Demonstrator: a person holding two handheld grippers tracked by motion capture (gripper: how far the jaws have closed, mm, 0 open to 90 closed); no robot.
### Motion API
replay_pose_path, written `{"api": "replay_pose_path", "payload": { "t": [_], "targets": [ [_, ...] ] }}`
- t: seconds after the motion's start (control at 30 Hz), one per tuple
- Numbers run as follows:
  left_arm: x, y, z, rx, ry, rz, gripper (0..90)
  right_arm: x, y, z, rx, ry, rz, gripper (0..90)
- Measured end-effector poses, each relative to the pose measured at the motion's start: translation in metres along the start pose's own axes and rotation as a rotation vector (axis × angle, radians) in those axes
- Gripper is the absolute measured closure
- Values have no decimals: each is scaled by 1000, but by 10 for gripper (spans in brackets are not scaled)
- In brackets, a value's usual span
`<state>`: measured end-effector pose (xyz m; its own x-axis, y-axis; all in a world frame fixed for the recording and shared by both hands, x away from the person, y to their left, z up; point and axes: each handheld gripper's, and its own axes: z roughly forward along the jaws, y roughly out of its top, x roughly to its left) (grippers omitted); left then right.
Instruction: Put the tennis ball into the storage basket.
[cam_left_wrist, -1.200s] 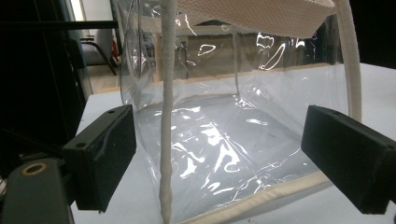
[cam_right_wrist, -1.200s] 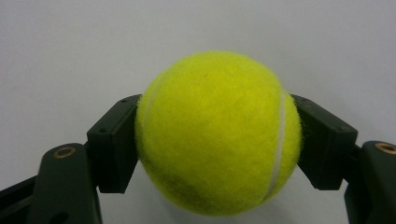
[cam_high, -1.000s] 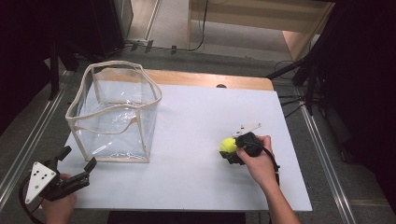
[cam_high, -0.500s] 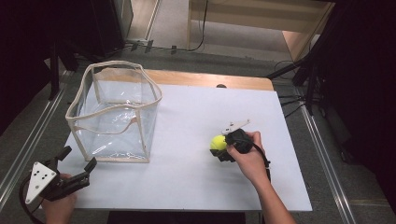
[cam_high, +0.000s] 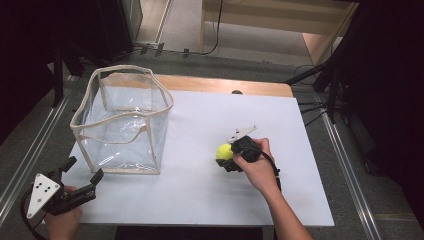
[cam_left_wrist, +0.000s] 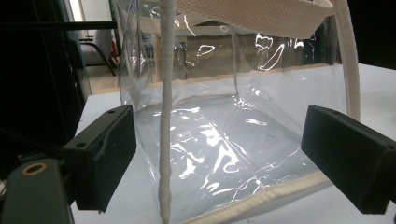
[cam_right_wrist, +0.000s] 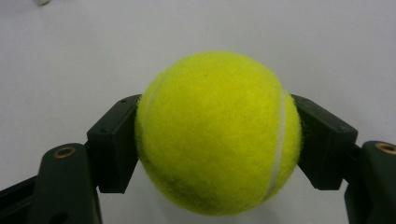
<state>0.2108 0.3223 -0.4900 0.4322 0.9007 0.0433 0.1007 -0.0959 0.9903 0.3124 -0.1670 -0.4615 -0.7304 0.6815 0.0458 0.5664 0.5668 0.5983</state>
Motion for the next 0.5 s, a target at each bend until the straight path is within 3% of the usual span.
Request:
{"api": "replay_pose_path", "payload": {
  "t": [0.5],
  "targets": [
    [0,0,0,1,-2,1,104,16,26,16,4,40,-43,237]
  ]
}}
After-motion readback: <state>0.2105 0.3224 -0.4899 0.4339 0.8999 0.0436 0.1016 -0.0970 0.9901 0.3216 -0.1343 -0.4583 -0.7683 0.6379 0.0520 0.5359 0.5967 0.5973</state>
